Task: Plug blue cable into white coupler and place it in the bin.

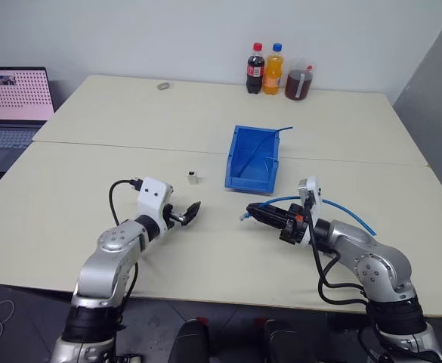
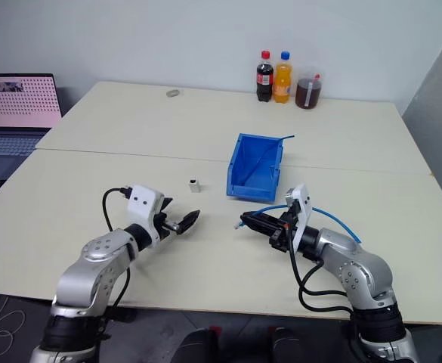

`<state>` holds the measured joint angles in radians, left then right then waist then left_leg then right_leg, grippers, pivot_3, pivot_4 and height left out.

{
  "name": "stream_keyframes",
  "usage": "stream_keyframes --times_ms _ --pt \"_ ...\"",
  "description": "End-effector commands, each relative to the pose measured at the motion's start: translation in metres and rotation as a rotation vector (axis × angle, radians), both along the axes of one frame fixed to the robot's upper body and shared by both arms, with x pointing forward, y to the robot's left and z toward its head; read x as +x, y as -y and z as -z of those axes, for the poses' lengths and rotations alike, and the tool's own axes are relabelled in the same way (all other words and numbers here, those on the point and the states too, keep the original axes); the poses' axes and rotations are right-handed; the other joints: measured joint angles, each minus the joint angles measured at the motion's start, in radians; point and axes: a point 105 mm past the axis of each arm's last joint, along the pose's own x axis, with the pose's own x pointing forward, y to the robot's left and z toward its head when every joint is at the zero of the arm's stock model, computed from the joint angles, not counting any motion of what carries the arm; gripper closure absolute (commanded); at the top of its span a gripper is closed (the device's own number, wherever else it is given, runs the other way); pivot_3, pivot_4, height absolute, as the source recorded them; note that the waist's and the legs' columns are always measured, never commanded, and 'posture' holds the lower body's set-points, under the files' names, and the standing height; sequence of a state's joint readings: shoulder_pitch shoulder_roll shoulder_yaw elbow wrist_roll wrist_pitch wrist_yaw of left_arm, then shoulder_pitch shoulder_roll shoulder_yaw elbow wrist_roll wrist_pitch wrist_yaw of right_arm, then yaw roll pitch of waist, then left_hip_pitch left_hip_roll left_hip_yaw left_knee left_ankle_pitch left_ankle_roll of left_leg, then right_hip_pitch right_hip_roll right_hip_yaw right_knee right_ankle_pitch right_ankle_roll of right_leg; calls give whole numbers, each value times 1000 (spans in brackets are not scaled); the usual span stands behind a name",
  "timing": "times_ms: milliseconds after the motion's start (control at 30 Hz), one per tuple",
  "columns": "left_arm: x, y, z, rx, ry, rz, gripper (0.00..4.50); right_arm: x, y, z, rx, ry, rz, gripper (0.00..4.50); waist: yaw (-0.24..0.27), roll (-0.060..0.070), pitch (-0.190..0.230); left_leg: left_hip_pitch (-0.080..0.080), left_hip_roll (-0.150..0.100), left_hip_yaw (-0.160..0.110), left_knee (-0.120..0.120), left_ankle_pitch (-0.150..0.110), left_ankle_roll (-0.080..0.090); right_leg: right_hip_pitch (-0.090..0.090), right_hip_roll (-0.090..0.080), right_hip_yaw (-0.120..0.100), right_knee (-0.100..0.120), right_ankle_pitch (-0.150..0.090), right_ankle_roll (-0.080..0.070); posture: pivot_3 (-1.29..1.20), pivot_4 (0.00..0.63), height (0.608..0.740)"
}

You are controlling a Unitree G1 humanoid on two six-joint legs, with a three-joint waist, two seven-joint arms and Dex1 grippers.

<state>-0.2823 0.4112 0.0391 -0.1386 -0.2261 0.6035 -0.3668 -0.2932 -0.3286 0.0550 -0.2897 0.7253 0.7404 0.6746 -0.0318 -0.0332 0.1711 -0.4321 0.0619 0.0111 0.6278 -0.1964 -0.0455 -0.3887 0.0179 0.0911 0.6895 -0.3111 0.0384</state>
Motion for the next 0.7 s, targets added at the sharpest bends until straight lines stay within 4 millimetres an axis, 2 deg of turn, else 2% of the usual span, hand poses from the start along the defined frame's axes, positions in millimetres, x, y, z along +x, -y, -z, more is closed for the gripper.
stream_keyframes --times_ms 33,500,700 --pt "17 2 -6 24 17 -46 0 2 0 -12 18 54 10 4455 0 0 0 0 0 0 0 0 0 0 0 0 0 0 0 0 150 740" --pt "62 15 -2 7 -7 -110 0 1 1 -12 18 60 41 4456 1 0 0 0 0 0 0 0 0 0 0 -1 0 2 -2 0 150 740" --pt "69 22 -1 -39 -17 -120 0 -1 2 -12 15 59 44 4460 0 0 0 -1 -1 0 0 0 0 0 0 -1 0 2 -2 0 150 740"
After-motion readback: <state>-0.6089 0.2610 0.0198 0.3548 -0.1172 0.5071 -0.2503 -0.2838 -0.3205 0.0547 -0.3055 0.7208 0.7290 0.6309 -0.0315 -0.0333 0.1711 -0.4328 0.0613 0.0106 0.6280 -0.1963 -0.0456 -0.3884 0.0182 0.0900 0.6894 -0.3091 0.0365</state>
